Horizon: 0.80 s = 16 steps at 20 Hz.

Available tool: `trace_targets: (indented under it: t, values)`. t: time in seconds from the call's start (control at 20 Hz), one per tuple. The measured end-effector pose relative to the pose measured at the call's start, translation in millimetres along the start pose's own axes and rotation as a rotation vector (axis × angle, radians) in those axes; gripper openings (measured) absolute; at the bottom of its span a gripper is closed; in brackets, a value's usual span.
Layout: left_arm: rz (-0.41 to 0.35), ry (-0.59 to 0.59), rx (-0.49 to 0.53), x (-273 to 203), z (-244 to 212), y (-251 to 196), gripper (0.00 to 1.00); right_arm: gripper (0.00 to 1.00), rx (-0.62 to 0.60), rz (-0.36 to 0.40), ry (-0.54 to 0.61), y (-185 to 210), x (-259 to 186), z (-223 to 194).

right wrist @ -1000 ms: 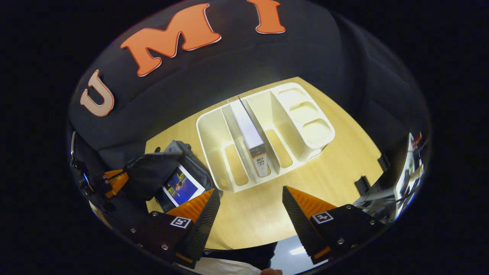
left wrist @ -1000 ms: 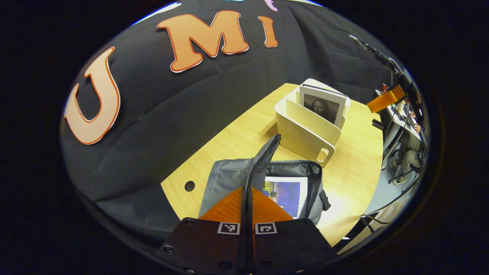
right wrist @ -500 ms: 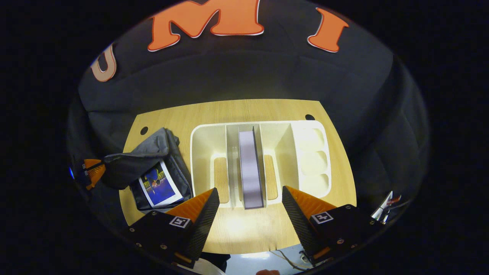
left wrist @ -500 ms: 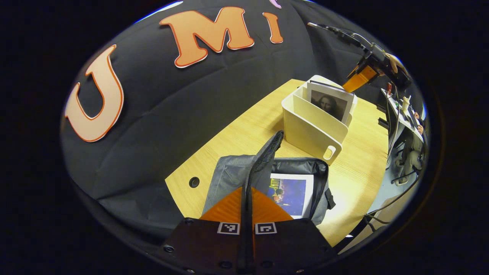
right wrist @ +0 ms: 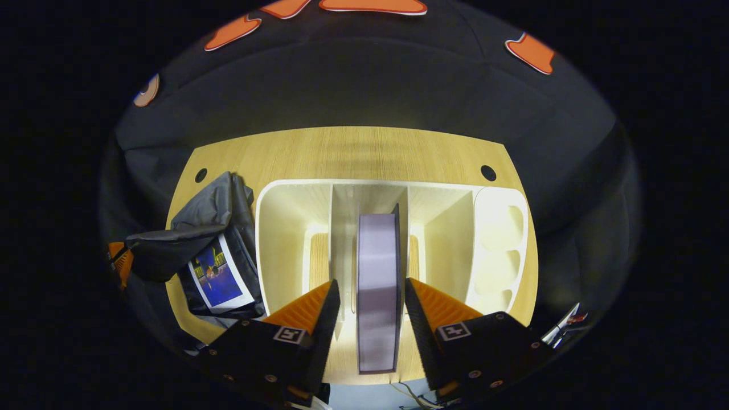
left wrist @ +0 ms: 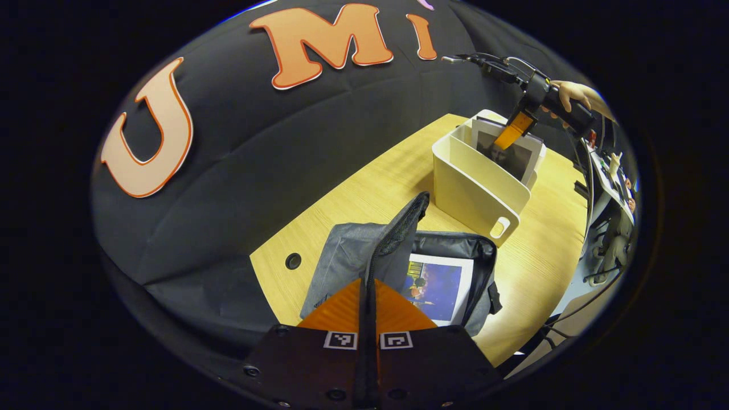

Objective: Open the schoolbag, grab two books from the bookshelf and put them into the schoolbag.

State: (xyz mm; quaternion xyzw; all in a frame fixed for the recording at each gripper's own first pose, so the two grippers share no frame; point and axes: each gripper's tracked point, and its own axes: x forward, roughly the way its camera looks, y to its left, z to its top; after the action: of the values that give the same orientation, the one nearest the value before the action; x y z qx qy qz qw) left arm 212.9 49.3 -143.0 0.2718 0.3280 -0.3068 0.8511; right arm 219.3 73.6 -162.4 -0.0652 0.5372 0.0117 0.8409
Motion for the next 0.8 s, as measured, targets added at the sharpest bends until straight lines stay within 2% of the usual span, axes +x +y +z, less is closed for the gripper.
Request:
trace_targets:
  t: [0.05,0.1,0.15,0.2,0.45,0.65,0.8]
  values:
    - [0.000,0.004,-0.005,0.9,-1.1,-0.5,0.01,0.44,-0.007,0.003,0.007,-0.6,1.8,-0.7]
    - [-0.003,0.008,-0.008,1.3,-2.6,-2.3,0.01,0.54,0.000,0.014,0.011,0.5,-8.7,2.2]
    - [-0.003,0.011,-0.006,2.7,-2.3,-3.1,0.01,0.30,0.001,0.019,0.013,0.6,-1.0,1.1]
    - [-0.001,0.012,0.001,0.9,-0.7,-2.4,0.01,0.37,0.008,0.008,0.008,-1.3,-1.5,1.3]
    - [-0.005,0.011,0.022,2.0,2.9,-4.0,0.01,0.33,0.049,0.015,-0.020,-0.9,-36.3,2.9]
    - [-0.019,-0.006,0.043,-0.6,5.9,-6.2,0.01,0.33,0.054,-0.016,-0.113,-10.7,-91.6,18.0]
    - [-0.025,-0.017,0.050,-0.6,2.2,-3.3,0.01,0.33,0.114,-0.002,-0.199,-7.3,-147.2,21.5]
